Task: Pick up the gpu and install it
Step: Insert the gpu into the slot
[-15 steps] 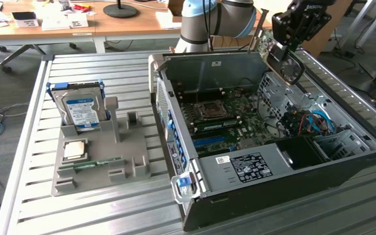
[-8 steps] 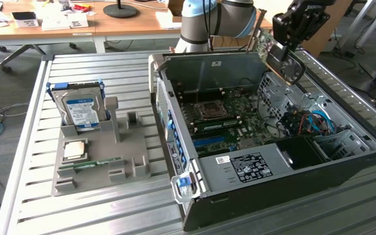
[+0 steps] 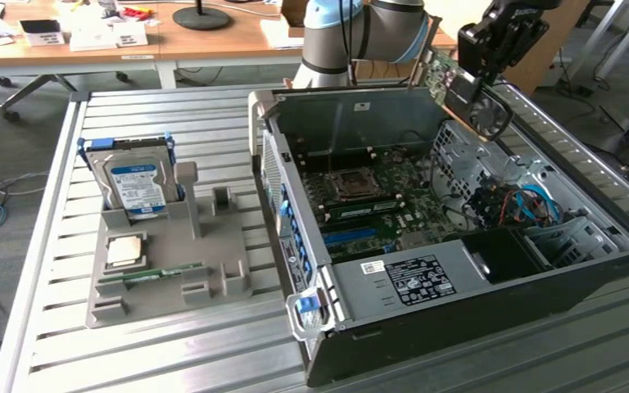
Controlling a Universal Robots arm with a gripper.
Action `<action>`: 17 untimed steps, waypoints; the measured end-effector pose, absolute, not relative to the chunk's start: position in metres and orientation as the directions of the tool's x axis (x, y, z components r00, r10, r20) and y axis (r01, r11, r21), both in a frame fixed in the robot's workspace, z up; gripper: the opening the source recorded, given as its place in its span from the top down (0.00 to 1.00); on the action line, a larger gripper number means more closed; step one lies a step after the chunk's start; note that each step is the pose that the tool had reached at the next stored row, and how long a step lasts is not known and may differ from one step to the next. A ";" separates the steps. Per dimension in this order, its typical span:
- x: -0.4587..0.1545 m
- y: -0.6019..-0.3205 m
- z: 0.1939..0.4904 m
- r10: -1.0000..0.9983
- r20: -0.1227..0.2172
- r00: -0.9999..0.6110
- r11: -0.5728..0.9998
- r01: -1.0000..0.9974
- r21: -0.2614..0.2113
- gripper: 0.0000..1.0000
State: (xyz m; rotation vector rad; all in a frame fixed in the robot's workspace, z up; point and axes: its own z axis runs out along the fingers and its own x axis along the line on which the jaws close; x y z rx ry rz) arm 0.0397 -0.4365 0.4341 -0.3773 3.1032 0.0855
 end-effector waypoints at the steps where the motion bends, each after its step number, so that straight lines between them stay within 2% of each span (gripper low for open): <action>1: 0.040 -0.436 0.434 -0.248 -0.021 -0.969 0.967 -0.248 0.052 0.73; 17: 0.040 -0.436 0.434 -0.434 -0.021 -0.901 0.899 -0.435 0.052 0.73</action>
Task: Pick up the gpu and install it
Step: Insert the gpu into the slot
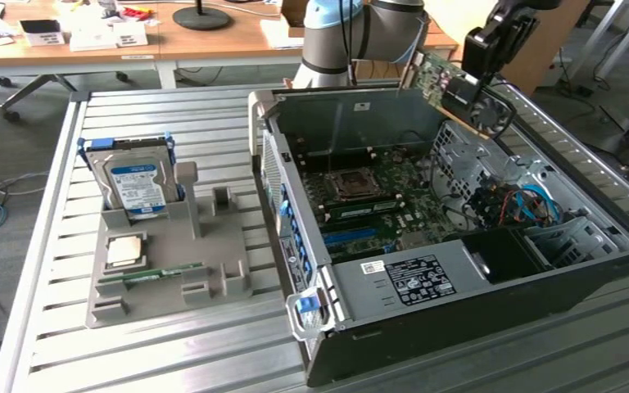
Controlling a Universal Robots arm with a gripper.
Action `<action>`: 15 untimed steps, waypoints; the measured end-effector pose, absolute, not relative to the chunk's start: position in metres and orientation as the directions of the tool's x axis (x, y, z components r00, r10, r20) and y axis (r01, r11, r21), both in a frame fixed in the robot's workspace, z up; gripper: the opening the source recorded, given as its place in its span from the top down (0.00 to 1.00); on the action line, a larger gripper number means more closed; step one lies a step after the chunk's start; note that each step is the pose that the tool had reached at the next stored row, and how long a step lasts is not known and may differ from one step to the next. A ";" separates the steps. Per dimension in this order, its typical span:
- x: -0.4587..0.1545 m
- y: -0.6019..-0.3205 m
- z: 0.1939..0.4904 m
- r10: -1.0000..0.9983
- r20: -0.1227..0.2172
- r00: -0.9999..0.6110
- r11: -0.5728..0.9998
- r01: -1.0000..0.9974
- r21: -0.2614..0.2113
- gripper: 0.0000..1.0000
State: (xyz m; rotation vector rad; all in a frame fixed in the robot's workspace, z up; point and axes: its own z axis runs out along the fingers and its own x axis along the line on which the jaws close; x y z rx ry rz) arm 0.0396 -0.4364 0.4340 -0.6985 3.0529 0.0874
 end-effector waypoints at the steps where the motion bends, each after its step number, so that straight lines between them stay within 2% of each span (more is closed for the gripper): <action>1: 0.040 -0.436 0.434 -0.445 -0.021 -0.895 0.894 -0.446 0.052 0.73; 15: 0.040 -0.436 0.434 -0.591 -0.021 -0.807 0.805 -0.591 0.052 0.73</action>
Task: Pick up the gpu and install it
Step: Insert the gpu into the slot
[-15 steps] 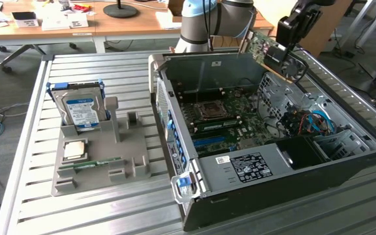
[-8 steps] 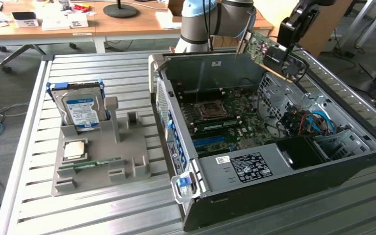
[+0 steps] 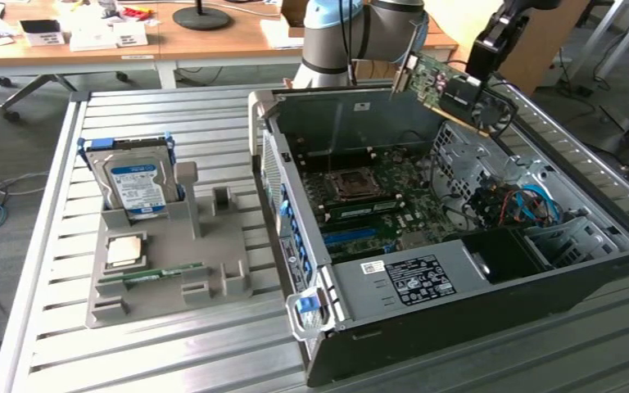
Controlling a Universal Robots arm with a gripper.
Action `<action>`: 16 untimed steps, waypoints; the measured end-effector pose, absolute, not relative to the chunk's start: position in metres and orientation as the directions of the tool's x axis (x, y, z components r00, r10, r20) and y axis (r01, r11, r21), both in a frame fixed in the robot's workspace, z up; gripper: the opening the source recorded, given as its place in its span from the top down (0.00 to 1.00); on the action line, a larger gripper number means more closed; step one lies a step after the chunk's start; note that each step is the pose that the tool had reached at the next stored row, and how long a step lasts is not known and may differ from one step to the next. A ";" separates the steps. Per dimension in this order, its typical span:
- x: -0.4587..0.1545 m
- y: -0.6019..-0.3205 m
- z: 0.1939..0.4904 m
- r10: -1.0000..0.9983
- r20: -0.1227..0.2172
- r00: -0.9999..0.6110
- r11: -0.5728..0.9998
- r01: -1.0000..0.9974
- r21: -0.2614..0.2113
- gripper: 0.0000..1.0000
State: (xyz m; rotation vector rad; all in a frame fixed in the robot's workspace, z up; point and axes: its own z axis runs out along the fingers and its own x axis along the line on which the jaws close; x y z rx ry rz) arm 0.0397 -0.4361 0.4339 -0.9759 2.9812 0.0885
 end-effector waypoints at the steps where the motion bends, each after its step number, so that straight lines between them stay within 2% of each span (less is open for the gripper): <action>1: 0.040 -0.436 0.434 -0.601 -0.021 -0.799 0.797 -0.601 0.053 0.73; 16: 0.040 -0.435 0.434 -0.732 -0.021 -0.680 0.679 -0.732 0.052 0.73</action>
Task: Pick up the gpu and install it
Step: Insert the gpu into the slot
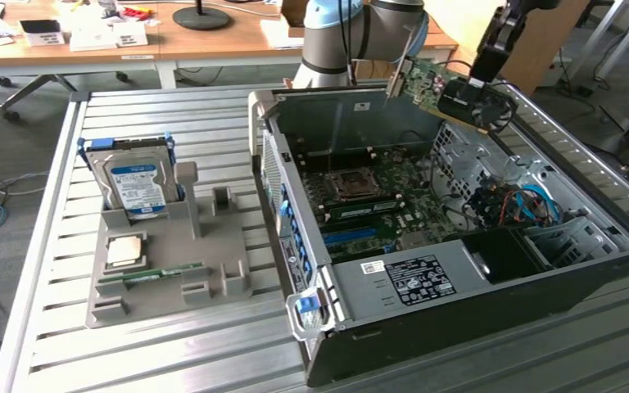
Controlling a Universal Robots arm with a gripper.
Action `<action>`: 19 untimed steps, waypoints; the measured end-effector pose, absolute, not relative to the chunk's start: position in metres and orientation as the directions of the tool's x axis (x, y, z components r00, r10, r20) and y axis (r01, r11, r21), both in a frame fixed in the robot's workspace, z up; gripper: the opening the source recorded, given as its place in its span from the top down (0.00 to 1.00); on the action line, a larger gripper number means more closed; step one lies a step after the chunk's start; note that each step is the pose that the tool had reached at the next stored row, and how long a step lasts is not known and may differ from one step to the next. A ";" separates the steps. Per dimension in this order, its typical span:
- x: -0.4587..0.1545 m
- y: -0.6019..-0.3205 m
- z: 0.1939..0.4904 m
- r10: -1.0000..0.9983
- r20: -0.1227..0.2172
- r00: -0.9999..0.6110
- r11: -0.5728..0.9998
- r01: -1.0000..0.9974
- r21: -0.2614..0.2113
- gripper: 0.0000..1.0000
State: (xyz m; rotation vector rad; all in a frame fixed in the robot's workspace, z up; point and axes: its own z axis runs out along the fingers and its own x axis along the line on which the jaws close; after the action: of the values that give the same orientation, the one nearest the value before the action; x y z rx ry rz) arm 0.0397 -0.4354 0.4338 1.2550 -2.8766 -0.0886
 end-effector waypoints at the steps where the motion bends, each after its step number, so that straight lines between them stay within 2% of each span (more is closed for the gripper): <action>1: 0.040 -0.435 0.434 -0.740 -0.021 -0.672 0.671 -0.740 0.052 0.73; 19: 0.040 -0.434 0.434 -0.851 -0.021 -0.525 0.524 -0.850 0.052 0.73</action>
State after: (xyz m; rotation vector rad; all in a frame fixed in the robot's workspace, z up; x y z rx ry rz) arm 0.0397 -0.4344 0.4336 1.5266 -2.7359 -0.0877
